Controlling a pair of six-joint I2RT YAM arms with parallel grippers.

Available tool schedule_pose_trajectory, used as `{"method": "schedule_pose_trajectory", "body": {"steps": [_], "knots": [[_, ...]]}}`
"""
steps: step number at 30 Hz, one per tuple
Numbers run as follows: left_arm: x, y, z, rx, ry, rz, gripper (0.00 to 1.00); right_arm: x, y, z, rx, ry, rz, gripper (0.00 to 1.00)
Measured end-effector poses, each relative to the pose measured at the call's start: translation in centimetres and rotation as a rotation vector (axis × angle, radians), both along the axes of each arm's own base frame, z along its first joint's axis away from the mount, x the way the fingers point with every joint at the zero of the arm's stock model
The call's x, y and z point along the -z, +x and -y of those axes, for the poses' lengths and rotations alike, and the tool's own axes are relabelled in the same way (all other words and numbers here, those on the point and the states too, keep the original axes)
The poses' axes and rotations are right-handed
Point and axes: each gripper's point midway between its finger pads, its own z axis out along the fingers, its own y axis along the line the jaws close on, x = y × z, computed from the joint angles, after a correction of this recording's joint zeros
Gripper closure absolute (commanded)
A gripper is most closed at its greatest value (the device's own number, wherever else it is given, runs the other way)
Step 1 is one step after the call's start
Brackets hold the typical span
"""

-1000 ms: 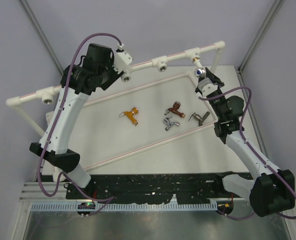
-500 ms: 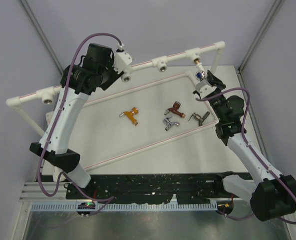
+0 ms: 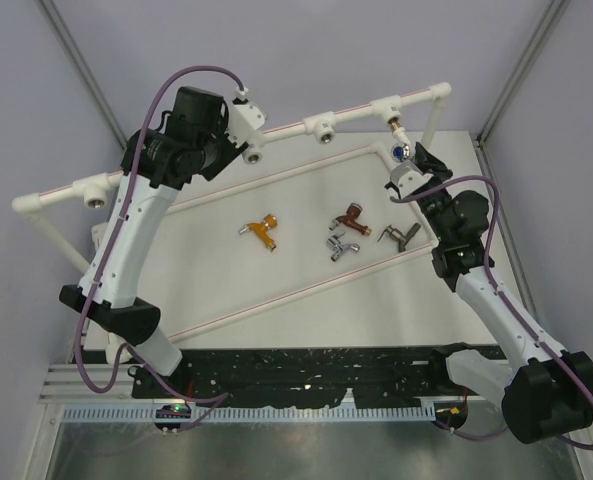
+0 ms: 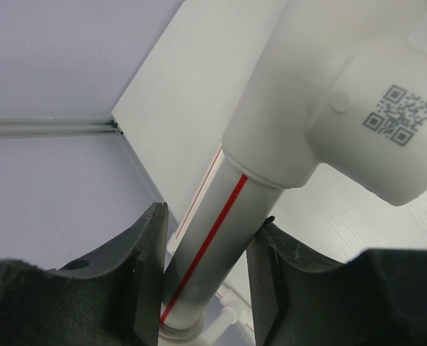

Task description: Install the water faucets

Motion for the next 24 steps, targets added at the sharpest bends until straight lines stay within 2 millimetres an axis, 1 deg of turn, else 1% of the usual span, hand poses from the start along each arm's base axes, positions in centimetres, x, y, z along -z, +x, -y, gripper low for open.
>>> {"method": "schedule_pose_trajectory", "body": {"steps": [4, 14, 24], "knots": [[0.0, 0.0, 0.0, 0.001, -0.001, -0.001, 0.74, -0.1, 0.0, 0.0, -0.001, 0.000, 0.001, 0.95], [0.0, 0.0, 0.1, 0.002, -0.002, -0.003, 0.74, -1.2, 0.5, -0.3, -0.007, -0.014, 0.016, 0.95], [0.0, 0.0, 0.2, 0.006, -0.007, -0.005, 0.74, -0.3, 1.3, -0.1, 0.020, -0.095, 0.012, 0.95]]}}
